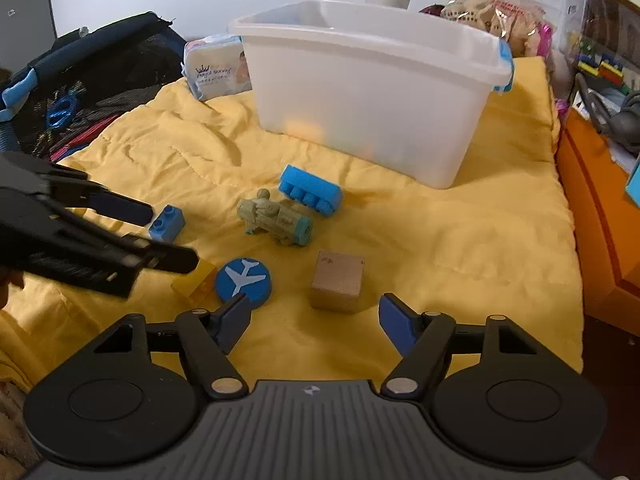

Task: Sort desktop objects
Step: 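Grasp the small blue brick with the left tool while the right tool grasps the small yellow brick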

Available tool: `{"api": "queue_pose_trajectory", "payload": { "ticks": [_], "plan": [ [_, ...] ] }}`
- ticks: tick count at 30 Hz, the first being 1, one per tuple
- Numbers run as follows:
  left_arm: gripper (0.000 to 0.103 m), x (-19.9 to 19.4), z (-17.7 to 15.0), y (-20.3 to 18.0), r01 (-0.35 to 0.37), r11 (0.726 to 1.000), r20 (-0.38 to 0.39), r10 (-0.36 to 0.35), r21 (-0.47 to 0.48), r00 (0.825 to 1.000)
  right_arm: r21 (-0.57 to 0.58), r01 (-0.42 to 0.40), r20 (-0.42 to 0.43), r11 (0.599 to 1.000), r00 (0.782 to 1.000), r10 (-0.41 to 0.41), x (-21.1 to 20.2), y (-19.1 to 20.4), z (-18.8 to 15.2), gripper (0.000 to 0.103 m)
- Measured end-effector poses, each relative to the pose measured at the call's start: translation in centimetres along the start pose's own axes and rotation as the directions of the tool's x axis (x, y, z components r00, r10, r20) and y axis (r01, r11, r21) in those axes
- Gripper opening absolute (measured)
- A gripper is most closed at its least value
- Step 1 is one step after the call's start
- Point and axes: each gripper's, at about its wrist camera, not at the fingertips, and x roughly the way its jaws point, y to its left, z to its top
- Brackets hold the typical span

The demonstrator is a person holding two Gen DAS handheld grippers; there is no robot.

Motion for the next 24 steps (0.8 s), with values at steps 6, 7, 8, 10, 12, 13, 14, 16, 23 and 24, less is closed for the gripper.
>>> {"api": "queue_pose_trajectory", "payload": {
  "ticks": [6, 7, 8, 10, 12, 13, 14, 16, 23, 24],
  "plan": [
    [0.031, 1.0, 0.2, 1.9, 0.011, 0.999, -0.019, -0.012, -0.03, 1.0, -0.012, -0.042, 0.019, 0.999, 0.999, 0.042, -1.1, 1.1, -0.2, 0.069],
    [0.02, 1.1, 0.2, 2.4, 0.032, 0.999, -0.028, -0.033, -0.041, 0.999, -0.019, -0.052, 0.015, 0.998, 0.999, 0.052, -1.0, 1.4, -0.2, 0.067],
    [0.019, 1.0, 0.2, 2.7, 0.053, 0.997, -0.028, -0.055, -0.054, 0.998, -0.023, -0.06, 0.012, 0.998, 0.998, 0.06, -1.0, 1.8, -0.1, 0.064],
    [0.018, 0.6, 0.0, 3.3, 0.086, 0.995, -0.037, -0.088, -0.057, 0.995, -0.025, -0.086, 0.001, 0.996, 0.996, 0.087, -0.8, 2.4, 0.1, 0.062],
    [0.018, -0.1, -0.3, 3.7, 0.088, 0.995, -0.034, -0.09, -0.056, 0.995, -0.035, -0.113, 0.001, 0.993, 0.994, 0.113, -0.6, 3.2, 0.4, 0.061],
    [0.018, -0.5, -0.4, 4.0, 0.083, 0.995, -0.029, -0.085, -0.057, 0.996, -0.042, -0.127, 0.002, 0.991, 0.992, 0.127, -0.5, 3.7, 0.6, 0.059],
    [0.018, -1.0, -0.5, 4.2, 0.071, 0.996, -0.023, -0.072, -0.046, 0.997, -0.054, -0.141, 0.002, 0.989, 0.99, 0.141, -0.3, 4.2, 0.8, 0.052],
    [0.018, -2.0, -0.7, 4.4, 0.026, 1.0, -0.012, -0.026, 0.004, 1.0, -0.101, -0.149, 0.002, 0.984, 0.989, 0.15, 0.0, 5.7, 1.1, 0.041],
    [0.018, -2.4, -1.5, 5.5, 0.035, 0.998, -0.029, -0.033, 0.043, 0.999, -0.211, -0.045, -0.04, 0.976, 0.998, 0.038, 2.3, 9.7, 1.5, 0.021],
    [0.018, -2.3, -1.6, 5.6, 0.043, 0.998, -0.035, -0.041, 0.047, 0.999, -0.212, -0.029, -0.048, 0.977, 0.999, 0.02, 2.7, 9.9, 1.5, 0.021]
  ]
}}
